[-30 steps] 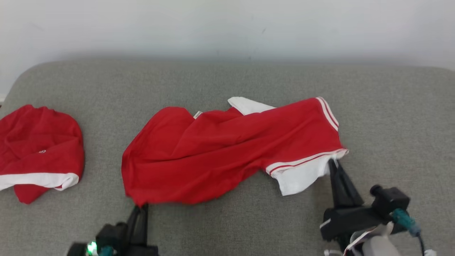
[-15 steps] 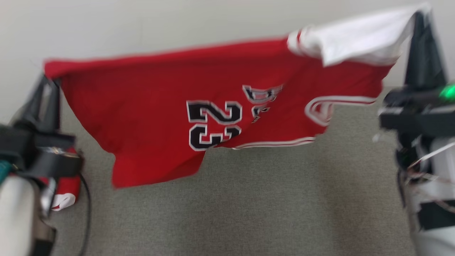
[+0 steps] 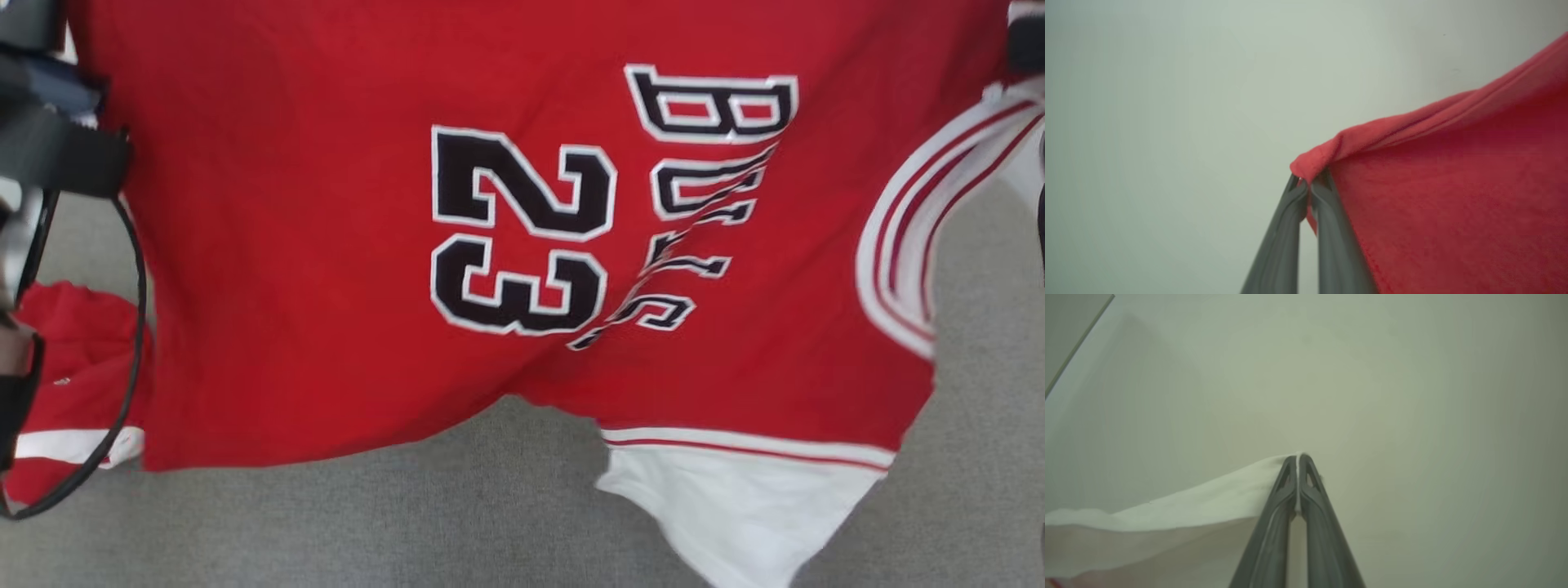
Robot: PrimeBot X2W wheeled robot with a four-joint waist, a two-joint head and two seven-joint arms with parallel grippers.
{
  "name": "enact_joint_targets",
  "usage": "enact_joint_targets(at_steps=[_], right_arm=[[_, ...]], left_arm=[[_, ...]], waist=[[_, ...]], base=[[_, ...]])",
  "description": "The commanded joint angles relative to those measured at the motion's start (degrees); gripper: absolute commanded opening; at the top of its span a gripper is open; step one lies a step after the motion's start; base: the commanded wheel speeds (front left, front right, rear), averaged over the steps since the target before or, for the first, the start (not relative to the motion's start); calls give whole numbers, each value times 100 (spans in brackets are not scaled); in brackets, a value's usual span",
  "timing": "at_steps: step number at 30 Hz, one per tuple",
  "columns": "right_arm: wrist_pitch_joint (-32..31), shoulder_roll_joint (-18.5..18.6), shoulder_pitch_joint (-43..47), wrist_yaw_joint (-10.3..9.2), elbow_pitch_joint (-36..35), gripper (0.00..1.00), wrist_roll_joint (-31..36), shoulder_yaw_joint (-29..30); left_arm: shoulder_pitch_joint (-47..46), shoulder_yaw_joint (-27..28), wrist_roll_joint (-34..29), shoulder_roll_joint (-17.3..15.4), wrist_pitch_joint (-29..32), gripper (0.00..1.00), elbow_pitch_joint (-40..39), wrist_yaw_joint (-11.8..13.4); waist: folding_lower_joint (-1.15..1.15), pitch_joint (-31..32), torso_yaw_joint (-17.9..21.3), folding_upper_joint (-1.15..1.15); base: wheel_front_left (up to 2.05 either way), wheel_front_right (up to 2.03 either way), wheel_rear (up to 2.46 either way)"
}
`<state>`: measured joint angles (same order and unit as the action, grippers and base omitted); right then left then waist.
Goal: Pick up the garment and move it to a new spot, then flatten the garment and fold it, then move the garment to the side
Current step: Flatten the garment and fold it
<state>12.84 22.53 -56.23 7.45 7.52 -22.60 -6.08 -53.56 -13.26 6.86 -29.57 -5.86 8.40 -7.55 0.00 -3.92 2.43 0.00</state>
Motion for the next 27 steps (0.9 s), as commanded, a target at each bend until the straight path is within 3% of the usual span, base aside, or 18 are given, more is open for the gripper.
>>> enact_joint_targets(at_steps=[1,12,19,27], right_arm=[[-22,13,-168,5,92,0,27,-75],[70,229,-2159,5,1000,0,478,-278],[211,279,-3394,5,1995,0,865,24],[231,449,-4069,4,2441,0,1194,203]], left_arm=[[-148,-39,43,38,-16,0,82,17],[-1790,-529,-330,378,-94,0,957,48],[-3250,-794,-717,512,-370,0,1918,38],[-4115,-832,-853,537,-692,0,2645,190]], waist=[[0,-647,4,0],[0,-2543,16,0],[0,-2906,81,0],[0,-3285,130,0]], base=[[0,0,0],[0,0,0],[0,0,0],[0,0,0]])
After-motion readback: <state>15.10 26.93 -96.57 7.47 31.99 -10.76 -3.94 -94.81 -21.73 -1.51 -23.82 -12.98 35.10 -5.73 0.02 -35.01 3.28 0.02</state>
